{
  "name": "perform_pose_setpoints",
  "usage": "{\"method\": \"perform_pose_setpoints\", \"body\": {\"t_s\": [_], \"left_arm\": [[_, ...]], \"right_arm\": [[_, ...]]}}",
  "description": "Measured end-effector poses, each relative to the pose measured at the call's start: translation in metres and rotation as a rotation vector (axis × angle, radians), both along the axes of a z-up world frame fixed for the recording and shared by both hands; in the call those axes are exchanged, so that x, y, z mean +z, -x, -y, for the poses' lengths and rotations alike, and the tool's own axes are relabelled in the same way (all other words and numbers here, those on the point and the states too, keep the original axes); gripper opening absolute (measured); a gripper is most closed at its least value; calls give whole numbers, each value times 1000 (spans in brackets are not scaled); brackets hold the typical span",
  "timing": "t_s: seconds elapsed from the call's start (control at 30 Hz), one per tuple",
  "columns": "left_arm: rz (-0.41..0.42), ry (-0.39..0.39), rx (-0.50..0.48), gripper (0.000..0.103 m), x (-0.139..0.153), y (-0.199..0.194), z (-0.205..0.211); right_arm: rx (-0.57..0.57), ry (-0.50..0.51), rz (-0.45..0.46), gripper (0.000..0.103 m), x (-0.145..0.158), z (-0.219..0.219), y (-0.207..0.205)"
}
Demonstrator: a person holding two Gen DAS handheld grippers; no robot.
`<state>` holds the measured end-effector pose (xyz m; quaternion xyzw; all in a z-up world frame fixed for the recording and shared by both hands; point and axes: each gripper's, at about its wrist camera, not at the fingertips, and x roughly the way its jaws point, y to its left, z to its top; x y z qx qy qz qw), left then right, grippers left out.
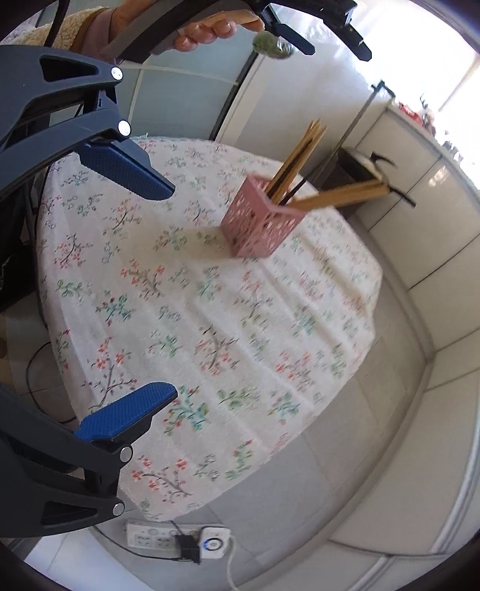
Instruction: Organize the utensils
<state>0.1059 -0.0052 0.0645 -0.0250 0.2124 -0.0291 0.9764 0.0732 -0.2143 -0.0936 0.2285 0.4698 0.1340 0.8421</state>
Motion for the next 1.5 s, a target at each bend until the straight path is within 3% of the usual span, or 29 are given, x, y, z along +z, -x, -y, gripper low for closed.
{"method": "perform_pose_setpoints", "body": {"t_s": [0.13, 0.27, 0.47, 0.6, 0.83, 1.03, 1.5], "left_arm": [[59, -27, 72, 96, 13, 27, 1], [47, -69, 131, 96, 15, 40, -1], [55, -62, 195, 96, 9, 56, -11], [62, -19, 181, 96, -2, 67, -10], [14, -98, 185, 96, -28, 67, 10], [74, -101, 201, 96, -20, 79, 13], [45, -99, 180, 96, -25, 76, 20]], "right_arm": [[-50, 63, 166, 96, 42, -4, 9], [-158, 121, 317, 96, 82, -2, 18], [-238, 302, 463, 96, 121, -23, 23], [-282, 307, 488, 96, 123, -24, 21], [-269, 316, 426, 96, 112, -25, 14], [-301, 377, 445, 96, 111, -31, 17], [-311, 380, 451, 96, 112, -26, 23]]}}
